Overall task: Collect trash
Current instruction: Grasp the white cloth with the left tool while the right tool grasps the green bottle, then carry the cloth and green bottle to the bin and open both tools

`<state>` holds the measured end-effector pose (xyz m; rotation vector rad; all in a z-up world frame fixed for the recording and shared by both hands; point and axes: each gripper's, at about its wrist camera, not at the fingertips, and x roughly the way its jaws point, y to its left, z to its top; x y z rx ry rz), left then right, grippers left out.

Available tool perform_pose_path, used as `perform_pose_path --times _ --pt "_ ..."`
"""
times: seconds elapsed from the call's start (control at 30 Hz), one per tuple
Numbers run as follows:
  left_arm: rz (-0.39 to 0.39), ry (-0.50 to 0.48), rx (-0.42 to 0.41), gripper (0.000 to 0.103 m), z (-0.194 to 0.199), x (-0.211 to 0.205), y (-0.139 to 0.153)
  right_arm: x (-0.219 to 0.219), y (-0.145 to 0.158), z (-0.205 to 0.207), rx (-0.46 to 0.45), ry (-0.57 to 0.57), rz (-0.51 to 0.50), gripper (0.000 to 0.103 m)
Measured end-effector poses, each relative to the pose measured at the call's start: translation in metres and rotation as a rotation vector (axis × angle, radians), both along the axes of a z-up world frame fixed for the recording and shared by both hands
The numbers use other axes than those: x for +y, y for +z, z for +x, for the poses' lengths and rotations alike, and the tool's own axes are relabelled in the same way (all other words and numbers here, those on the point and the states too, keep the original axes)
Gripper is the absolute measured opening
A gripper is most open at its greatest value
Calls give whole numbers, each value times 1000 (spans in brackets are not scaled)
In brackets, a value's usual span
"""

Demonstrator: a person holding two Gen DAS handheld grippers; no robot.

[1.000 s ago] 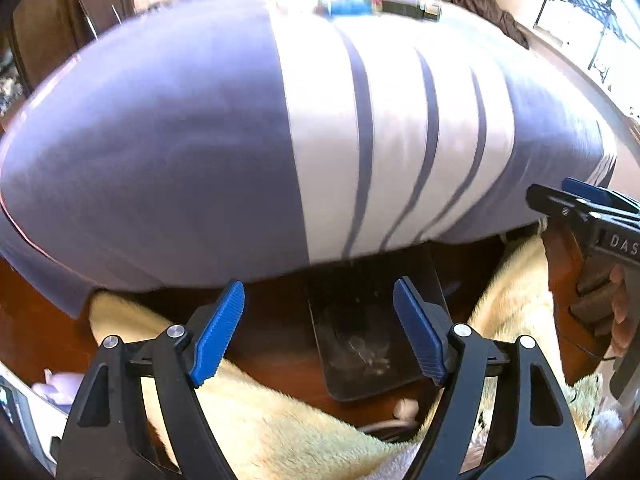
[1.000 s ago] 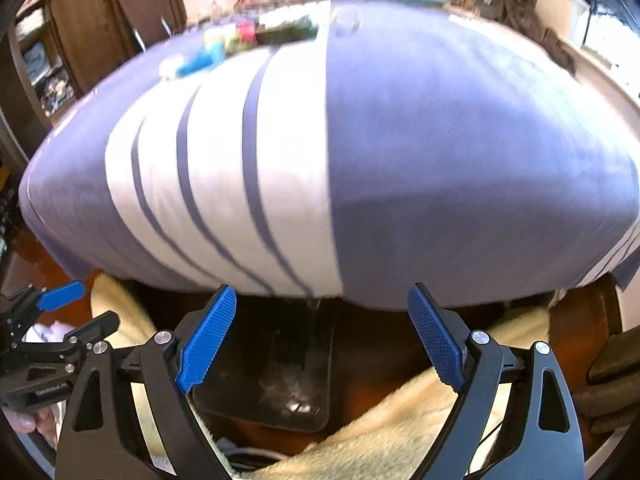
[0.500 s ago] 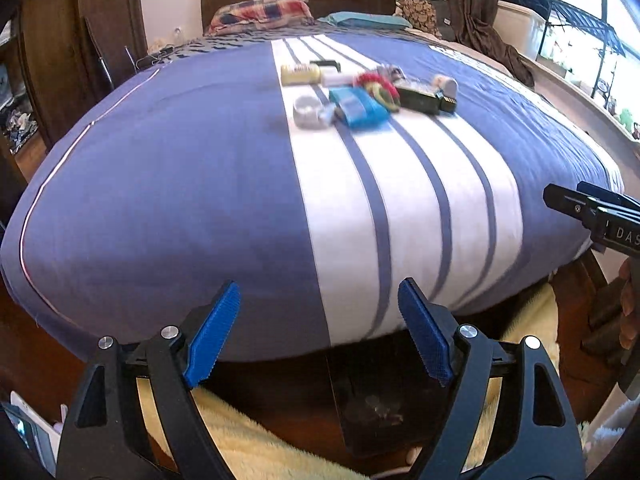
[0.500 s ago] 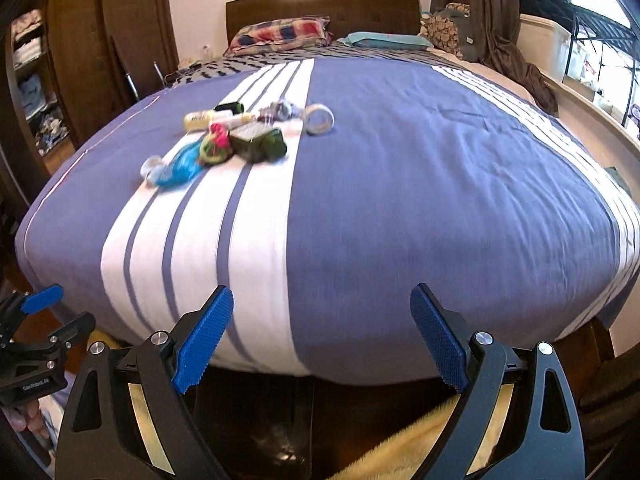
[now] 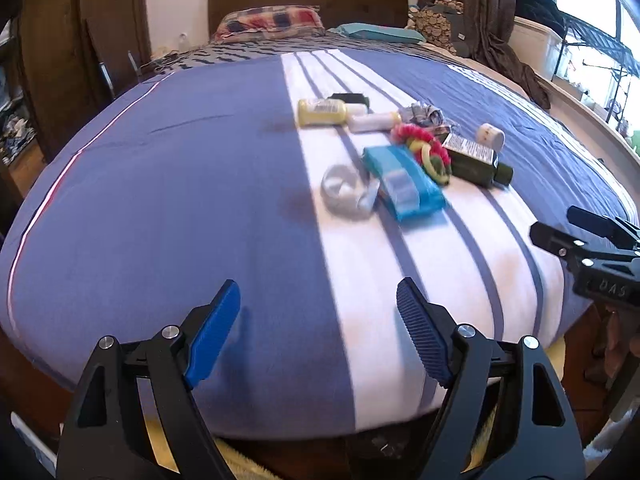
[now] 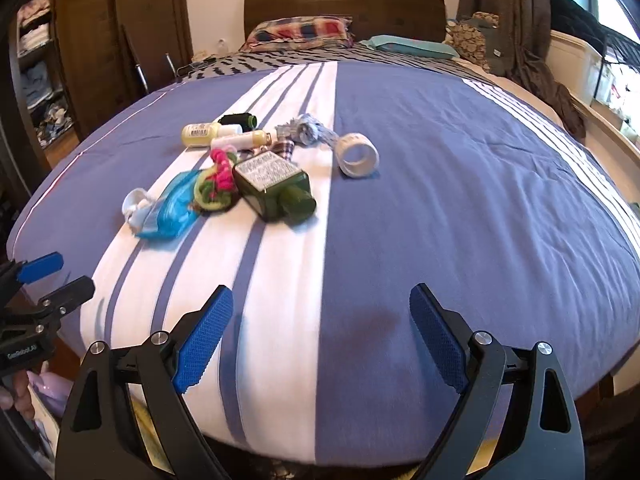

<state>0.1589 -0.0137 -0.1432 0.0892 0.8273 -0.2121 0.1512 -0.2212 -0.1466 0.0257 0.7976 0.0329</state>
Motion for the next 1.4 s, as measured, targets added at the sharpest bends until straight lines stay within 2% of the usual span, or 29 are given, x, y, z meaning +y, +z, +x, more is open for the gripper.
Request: perform_pose_path --times 0.07,0.13,0.57,0.7,0.77,0.8,0.83,1.1,1.4 --pt "4 -10 8 70 13 -6 -3 3 -1 8 -3 7 -19 88" --pt "5 -10 18 63 25 -9 -6 5 -4 20 0 16 -32 80" --pt "4 -27 19 55 72 -22 -8 21 -6 76 6 76 -47 80" --pt "11 -30 21 44 80 -24 -8 27 -6 87 10 101 -59 79" --pt "15 -37 21 36 80 -24 -9 30 -7 89 11 119 -55 67" --pt "15 -37 21 31 80 -24 -8 31 -7 88 9 122 -56 57" --pt "14 -38 21 27 79 -23 -8 31 -6 86 6 123 -64 52" --pt "-1 -45 20 23 53 -14 -6 25 -3 50 3 102 -63 51" --pt "-14 -61 13 22 -6 -13 -1 17 2 -6 2 91 -10 50"
